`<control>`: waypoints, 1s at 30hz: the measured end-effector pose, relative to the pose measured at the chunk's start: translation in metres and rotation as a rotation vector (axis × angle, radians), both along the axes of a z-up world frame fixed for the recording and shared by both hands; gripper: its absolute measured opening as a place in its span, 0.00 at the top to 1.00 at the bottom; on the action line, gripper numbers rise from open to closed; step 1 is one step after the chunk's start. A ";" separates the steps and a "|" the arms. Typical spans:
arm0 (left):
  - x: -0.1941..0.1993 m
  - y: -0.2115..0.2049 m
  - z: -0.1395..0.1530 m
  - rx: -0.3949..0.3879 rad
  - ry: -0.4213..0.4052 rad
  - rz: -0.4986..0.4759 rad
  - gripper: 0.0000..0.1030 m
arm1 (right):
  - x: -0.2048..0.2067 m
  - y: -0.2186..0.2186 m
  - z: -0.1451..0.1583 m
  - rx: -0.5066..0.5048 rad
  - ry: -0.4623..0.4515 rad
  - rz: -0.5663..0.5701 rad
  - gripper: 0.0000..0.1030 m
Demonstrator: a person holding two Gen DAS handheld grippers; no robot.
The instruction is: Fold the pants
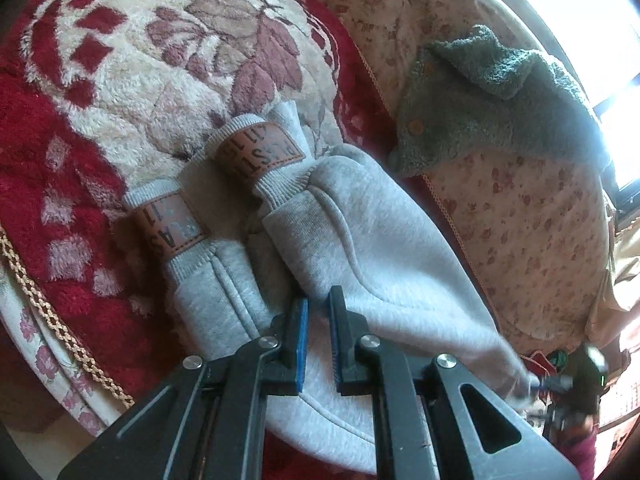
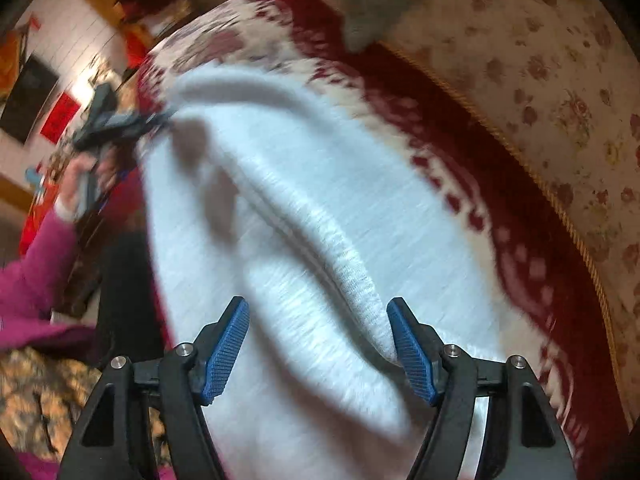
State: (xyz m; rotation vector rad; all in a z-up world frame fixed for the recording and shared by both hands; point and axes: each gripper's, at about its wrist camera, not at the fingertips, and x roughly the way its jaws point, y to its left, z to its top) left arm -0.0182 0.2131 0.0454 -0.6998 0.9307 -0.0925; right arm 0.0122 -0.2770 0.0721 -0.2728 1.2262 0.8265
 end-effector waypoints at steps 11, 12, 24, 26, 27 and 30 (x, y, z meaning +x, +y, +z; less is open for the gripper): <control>-0.013 -0.010 0.013 0.112 -0.035 -0.016 0.71 | -0.141 -0.039 -0.050 0.330 0.031 -0.315 0.21; -0.014 -0.011 0.014 0.109 -0.040 -0.016 0.55 | -0.149 -0.046 -0.049 0.342 0.027 -0.347 0.19; -0.042 -0.040 0.022 0.137 -0.072 -0.014 0.21 | -0.176 -0.193 -0.059 0.598 -0.089 -1.026 0.10; -0.046 -0.042 0.021 0.142 -0.065 -0.002 0.20 | -0.167 -0.203 -0.069 0.681 -0.061 -1.086 0.10; -0.047 -0.042 0.021 0.142 -0.064 0.008 0.20 | -0.163 -0.204 -0.071 0.696 -0.065 -1.103 0.10; -0.047 -0.041 0.019 0.112 -0.069 0.035 0.18 | -0.150 -0.206 -0.072 0.731 -0.069 -1.119 0.09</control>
